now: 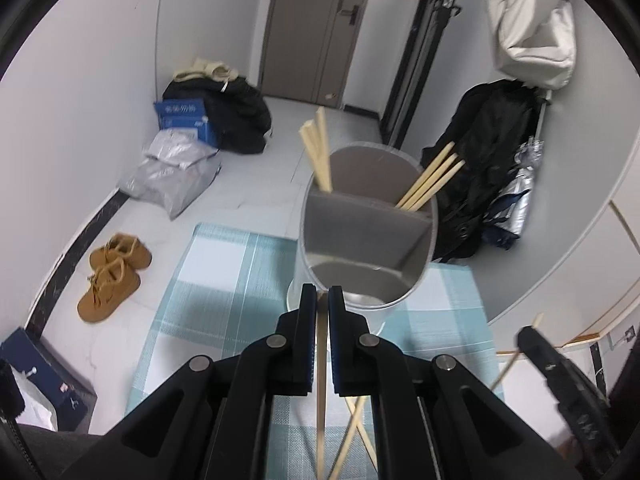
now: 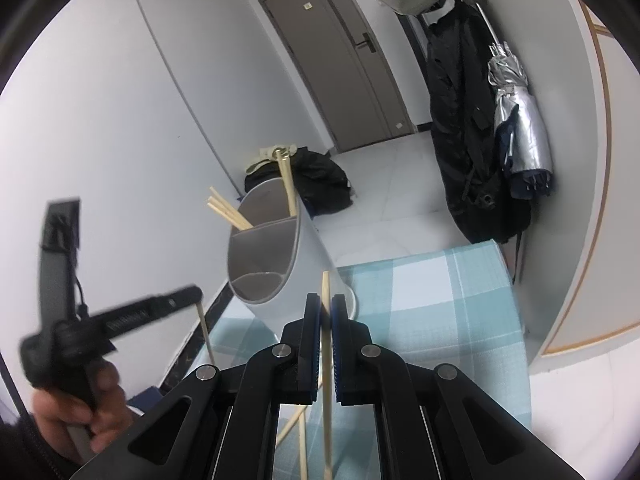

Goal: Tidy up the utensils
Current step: 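Raise both held chopsticks over the white holder opening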

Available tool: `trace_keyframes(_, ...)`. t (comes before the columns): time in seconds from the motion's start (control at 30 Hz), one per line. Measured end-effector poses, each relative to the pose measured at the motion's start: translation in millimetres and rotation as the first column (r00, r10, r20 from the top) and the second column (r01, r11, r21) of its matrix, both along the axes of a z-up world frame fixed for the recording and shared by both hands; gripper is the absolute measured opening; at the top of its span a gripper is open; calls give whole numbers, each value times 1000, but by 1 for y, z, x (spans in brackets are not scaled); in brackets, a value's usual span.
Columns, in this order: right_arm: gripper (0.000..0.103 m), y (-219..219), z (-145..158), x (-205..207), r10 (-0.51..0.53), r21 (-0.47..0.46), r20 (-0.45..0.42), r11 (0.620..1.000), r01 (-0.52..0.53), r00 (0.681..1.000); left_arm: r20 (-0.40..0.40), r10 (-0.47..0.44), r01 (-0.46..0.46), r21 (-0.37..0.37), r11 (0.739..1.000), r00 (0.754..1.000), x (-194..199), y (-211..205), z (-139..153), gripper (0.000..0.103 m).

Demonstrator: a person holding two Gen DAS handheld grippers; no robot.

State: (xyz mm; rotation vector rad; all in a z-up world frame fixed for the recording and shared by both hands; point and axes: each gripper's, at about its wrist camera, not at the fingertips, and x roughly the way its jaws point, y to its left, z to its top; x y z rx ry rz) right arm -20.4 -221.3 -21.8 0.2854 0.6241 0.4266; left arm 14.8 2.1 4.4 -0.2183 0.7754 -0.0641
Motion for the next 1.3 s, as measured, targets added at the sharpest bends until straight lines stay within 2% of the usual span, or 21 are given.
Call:
trace_keyframes(0.2,4,6,3,-9,19,-18,16,1000,-19,1000,7,-28,28,-16,999,1000,-10,2,9,3)
trace_keyframes(0.7,4,21,18,-32,42,-61,88,997,-37,995,12,-67,67,7,998,998,-35,-4,17,3)
trace_keyframes(1.0,4,23,25,-40,43,-58,110,998,-37,993,34,-71,71,13,997,997,-44,-10,30,2)
trace_keyframes(1.3,4,25,28,-38,43,-41,109,998,-39,993,57,-113,112,19,993,992,-40,-16,38,2)
